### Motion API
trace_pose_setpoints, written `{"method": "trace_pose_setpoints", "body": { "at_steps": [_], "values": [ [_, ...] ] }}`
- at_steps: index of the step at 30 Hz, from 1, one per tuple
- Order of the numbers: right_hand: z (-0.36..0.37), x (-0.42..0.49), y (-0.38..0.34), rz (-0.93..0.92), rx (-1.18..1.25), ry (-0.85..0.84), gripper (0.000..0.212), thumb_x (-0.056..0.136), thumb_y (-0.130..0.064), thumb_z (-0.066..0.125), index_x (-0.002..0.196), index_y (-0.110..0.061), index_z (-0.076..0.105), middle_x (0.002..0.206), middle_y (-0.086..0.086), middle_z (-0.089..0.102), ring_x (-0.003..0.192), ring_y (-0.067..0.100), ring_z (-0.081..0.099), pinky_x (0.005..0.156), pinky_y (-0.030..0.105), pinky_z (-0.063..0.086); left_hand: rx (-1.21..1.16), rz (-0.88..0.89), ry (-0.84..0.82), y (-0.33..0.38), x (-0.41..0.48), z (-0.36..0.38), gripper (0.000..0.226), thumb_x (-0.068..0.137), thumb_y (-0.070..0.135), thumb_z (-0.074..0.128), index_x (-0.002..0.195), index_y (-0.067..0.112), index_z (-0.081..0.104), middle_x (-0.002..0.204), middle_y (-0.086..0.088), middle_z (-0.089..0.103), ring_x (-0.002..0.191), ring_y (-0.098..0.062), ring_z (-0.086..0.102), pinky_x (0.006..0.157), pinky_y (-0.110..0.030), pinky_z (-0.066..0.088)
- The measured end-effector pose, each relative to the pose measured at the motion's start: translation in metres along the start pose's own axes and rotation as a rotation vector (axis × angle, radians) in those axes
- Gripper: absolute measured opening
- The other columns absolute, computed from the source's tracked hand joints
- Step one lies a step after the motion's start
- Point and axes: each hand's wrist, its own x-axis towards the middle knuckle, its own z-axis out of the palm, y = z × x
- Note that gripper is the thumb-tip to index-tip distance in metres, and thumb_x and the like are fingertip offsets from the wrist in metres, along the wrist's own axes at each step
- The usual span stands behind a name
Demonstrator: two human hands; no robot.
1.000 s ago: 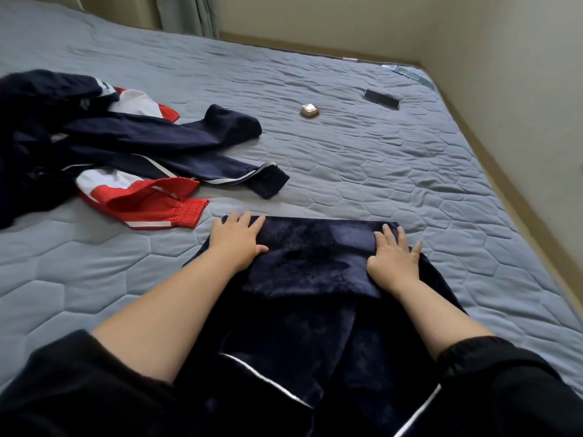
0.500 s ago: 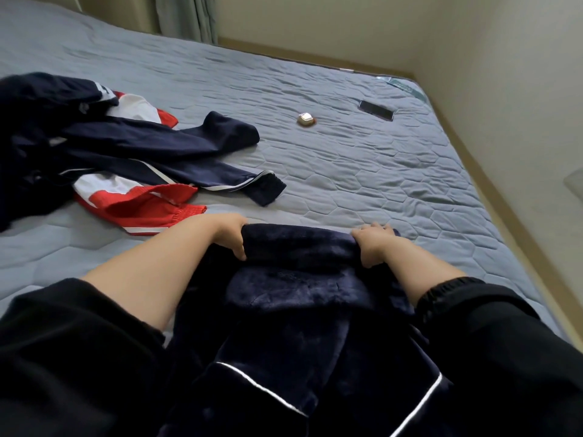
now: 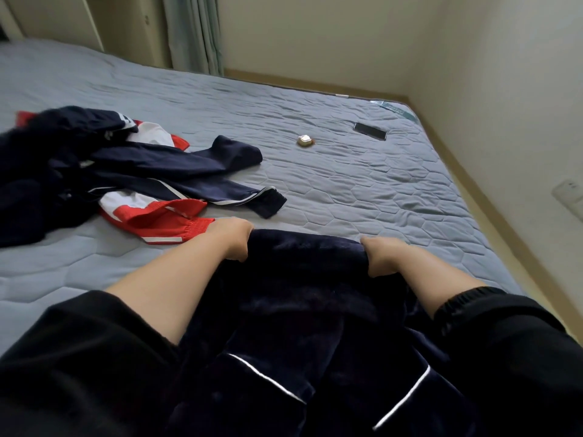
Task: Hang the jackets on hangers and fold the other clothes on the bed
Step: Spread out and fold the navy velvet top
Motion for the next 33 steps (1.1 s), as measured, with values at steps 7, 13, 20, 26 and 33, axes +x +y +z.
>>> {"method": "trace_pose_setpoints", "body": {
  "at_steps": [7,13,20,26,33],
  "values": [
    [-0.045,-0.031,-0.001,0.097,-0.107,0.435,0.032,0.079,-0.019,0.057,0.11,-0.023,0.051,0.118,0.002,0.061,0.112,0.023,0.057,0.096,0.04,0.035,0.043,-0.09,0.387,0.016,-0.031,-0.04,0.026,0.083,0.012,0.052,0.109,0.018,0.054,0.114,-0.008,0.064,0.106,-0.031,0.061,0.079,-0.034,0.045],
    [-0.082,-0.059,0.001,0.184,-0.094,0.925,0.032,0.076,-0.007,0.058,0.108,-0.009,0.053,0.108,0.013,0.062,0.103,0.032,0.056,0.095,0.046,0.034,0.099,-0.107,0.77,0.014,-0.054,-0.08,0.029,0.079,0.002,0.052,0.106,0.009,0.053,0.099,-0.016,0.065,0.092,-0.037,0.061,0.068,-0.035,0.034],
    [0.007,-0.098,-0.007,0.022,-0.164,0.948,0.038,0.052,0.001,0.075,0.085,-0.007,0.057,0.077,0.014,0.06,0.074,0.034,0.06,0.092,0.05,0.038,0.307,0.247,0.806,0.005,-0.106,0.004,0.033,0.051,0.007,0.07,0.081,0.012,0.055,0.069,-0.01,0.056,0.061,-0.031,0.056,0.055,-0.033,0.041],
    [0.095,-0.129,0.004,-0.173,-0.241,1.142,0.041,0.075,-0.008,0.048,0.116,-0.006,0.055,0.089,0.014,0.056,0.085,0.033,0.048,0.097,0.053,0.032,0.375,0.514,0.65,0.012,-0.155,0.072,0.039,0.05,0.023,0.061,0.088,0.014,0.059,0.081,-0.007,0.054,0.07,-0.028,0.052,0.059,-0.036,0.041],
    [0.16,-0.163,0.0,-0.28,-0.231,1.072,0.032,0.072,-0.008,0.041,0.102,-0.008,0.051,0.076,0.01,0.053,0.07,0.03,0.044,0.067,0.04,0.032,0.237,0.502,0.264,0.03,-0.19,0.103,0.037,0.06,0.014,0.066,0.094,0.016,0.051,0.085,-0.001,0.056,0.075,-0.024,0.06,0.053,-0.03,0.042]
  ]
}}
